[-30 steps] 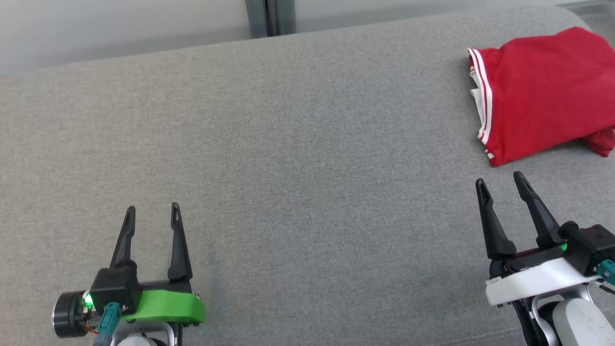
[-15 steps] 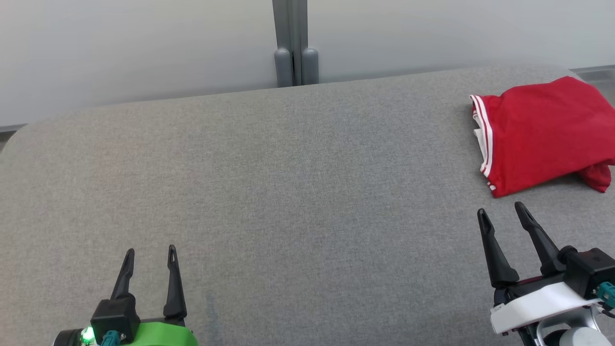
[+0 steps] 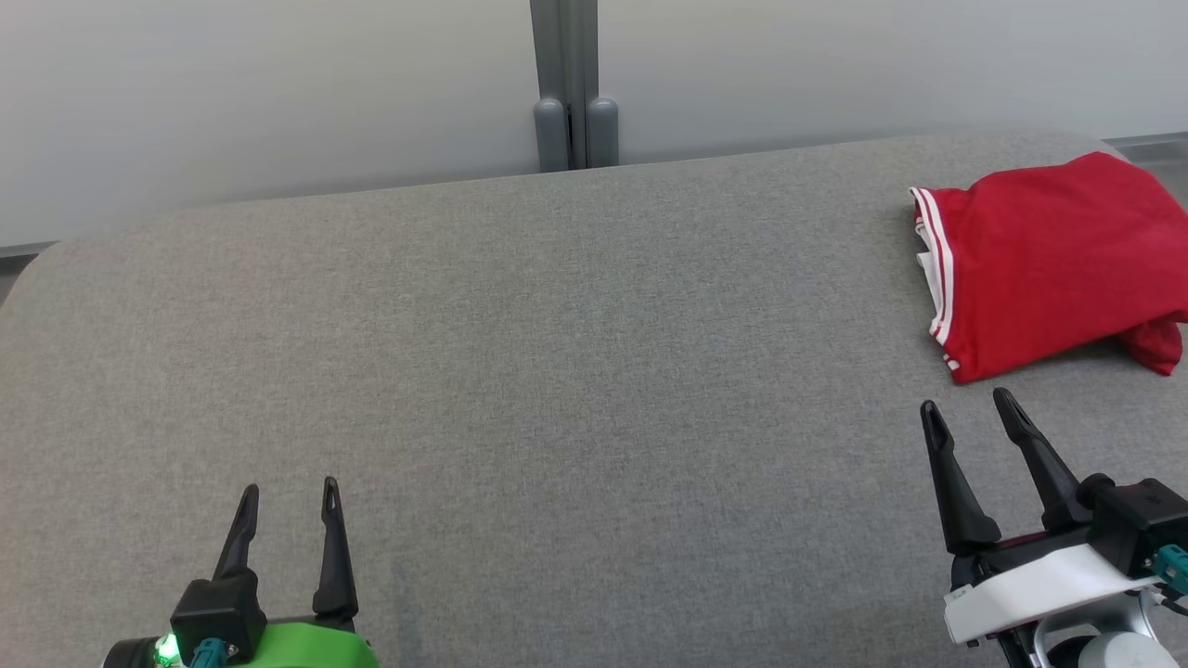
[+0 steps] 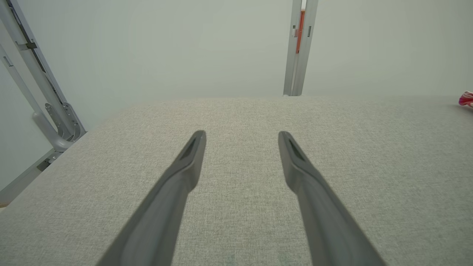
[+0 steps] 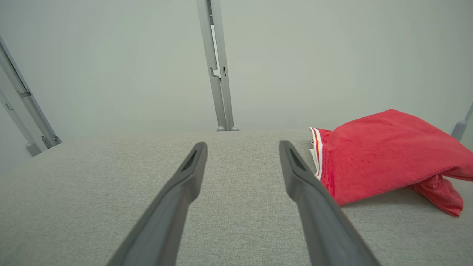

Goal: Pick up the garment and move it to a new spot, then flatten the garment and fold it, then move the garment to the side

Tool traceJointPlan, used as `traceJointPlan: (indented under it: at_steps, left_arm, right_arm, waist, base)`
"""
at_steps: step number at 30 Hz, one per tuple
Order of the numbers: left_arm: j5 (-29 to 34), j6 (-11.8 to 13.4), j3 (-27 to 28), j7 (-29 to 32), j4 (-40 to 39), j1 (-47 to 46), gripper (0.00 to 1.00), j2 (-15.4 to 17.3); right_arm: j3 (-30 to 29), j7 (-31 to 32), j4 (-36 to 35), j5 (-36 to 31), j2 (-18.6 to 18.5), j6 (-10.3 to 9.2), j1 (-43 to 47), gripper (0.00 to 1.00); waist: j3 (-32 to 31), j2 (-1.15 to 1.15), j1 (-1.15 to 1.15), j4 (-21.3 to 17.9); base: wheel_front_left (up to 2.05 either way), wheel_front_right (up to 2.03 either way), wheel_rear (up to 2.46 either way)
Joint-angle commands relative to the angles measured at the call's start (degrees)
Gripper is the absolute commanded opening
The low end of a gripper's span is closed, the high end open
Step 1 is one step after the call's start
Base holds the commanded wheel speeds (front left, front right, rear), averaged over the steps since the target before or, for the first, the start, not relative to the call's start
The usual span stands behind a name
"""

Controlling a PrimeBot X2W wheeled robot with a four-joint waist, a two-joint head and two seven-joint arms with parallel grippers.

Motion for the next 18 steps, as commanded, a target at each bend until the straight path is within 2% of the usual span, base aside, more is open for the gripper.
traceJointPlan:
  at_steps: [1, 14, 15, 18]
  left_arm:
    - [0.3, -0.2, 0.4, -0.2, 0.0, -0.3, 1.0, -0.1]
    - [1.3, -0.7, 1.5, -0.2, 0.0, -0.6, 1.0, -0.9]
    - [1.0, -0.6, 1.3, 0.0, 0.0, 0.0, 0.0, -0.9]
    - [0.9, -0.6, 1.1, 0.3, 1.3, 0.2, 0.0, -1.2]
  right_arm:
    - [-0.1, -0.2, -0.4, -0.2, 0.2, -0.06, 0.9, 1.0]
    - [-0.3, -0.2, -0.9, -0.4, 0.3, -0.06, 0.8, 1.0]
    - [-0.2, 0.0, -0.6, -0.1, 0.2, 0.01, 0.3, 0.0]
    - [0.1, 0.0, 0.6, -0.1, 0.6, 0.01, 0.5, 0.0]
  waist:
    - [0.1, 0.0, 0.0, 0.0]
    - [0.5, 0.0, 0.0, 0.2]
    - [0.5, 0.0, 0.0, 0.2]
    - [0.6, 0.0, 0.0, 0.2]
  base:
    - [0.0, 0.0, 0.0]
    - [0.0, 0.0, 0.0]
    - [0.0, 0.0, 0.0]
    - [0.0, 0.0, 0.0]
